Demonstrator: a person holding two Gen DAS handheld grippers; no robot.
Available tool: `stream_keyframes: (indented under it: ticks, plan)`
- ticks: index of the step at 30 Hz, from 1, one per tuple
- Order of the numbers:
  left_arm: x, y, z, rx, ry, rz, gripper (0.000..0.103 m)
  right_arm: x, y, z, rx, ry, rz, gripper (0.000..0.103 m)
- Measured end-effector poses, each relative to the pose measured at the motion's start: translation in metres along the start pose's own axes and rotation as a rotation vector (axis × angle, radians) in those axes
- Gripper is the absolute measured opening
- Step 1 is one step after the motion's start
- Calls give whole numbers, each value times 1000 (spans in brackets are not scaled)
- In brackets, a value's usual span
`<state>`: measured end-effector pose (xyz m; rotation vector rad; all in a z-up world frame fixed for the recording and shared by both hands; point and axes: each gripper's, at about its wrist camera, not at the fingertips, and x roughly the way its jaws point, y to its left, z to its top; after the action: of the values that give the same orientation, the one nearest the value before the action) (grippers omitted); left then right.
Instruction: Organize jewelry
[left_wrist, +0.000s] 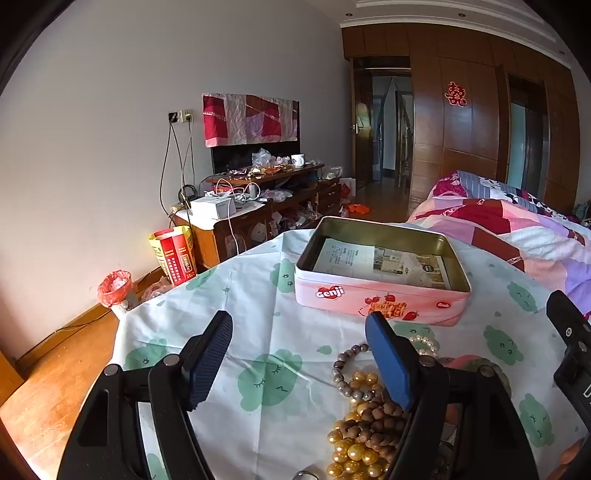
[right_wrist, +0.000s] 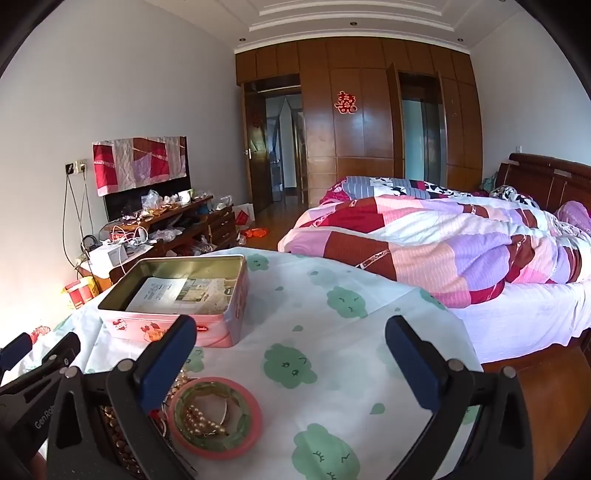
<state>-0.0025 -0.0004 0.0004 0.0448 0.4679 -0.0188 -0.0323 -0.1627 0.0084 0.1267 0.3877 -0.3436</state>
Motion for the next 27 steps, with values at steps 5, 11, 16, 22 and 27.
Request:
stream_keyframes:
  ticks: [5, 11, 16, 22, 27]
  plan:
    - [-1, 3, -1, -27, 7, -11, 75, 0, 0, 0, -3, -3, -4, 103]
    - [1, 4, 0, -22, 16, -14, 75, 0, 0, 0, -6, -2, -6, 103]
    - [2, 6, 0, -33, 25, -15, 75, 0, 0, 0, -5, -2, -5, 103]
    - [2, 8, 0, -41, 28, -15, 75, 1, -1, 0, -5, -2, -7, 103]
    - [2, 8, 0, -42, 29, -15, 75, 1, -1, 0, -5, -1, -5, 103]
